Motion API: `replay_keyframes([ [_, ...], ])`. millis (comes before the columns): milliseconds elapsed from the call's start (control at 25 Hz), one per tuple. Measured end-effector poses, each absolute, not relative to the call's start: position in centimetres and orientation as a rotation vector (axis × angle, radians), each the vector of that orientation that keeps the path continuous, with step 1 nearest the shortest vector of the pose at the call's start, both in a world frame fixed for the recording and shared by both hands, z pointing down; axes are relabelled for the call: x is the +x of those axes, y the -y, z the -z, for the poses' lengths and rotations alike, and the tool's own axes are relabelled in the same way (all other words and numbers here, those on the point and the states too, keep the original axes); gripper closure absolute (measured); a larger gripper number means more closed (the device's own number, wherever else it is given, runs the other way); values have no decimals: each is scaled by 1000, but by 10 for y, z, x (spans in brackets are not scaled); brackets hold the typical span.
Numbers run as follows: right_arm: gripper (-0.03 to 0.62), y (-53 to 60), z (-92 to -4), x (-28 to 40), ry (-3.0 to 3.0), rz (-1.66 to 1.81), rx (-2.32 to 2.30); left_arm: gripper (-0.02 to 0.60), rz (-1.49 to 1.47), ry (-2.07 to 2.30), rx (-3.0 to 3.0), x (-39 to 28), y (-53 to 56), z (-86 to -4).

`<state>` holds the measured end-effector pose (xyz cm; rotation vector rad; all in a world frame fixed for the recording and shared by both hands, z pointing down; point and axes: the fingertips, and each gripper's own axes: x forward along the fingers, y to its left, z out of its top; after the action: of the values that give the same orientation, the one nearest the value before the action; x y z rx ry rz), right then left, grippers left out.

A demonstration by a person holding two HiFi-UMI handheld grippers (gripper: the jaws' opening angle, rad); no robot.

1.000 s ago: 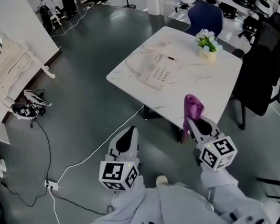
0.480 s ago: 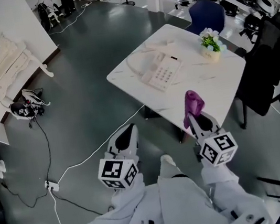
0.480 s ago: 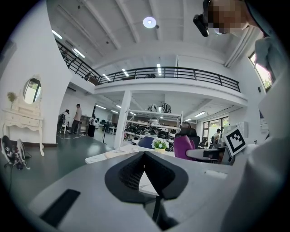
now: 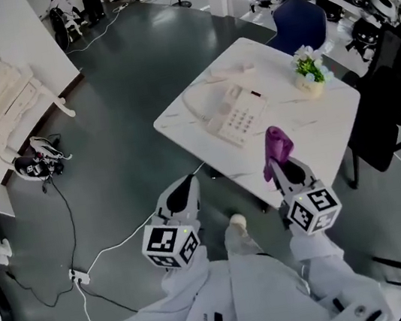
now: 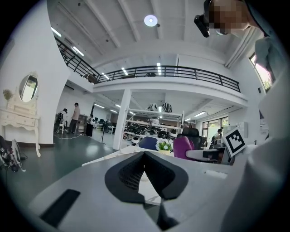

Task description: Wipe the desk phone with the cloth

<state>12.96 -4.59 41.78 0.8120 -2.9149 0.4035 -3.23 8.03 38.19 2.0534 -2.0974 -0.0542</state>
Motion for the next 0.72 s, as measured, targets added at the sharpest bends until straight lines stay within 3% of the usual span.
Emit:
replay_keyframes([
  [720,556,159,-430,83,2884,-455,925,583,11,2003,2133,-89,39,-389],
])
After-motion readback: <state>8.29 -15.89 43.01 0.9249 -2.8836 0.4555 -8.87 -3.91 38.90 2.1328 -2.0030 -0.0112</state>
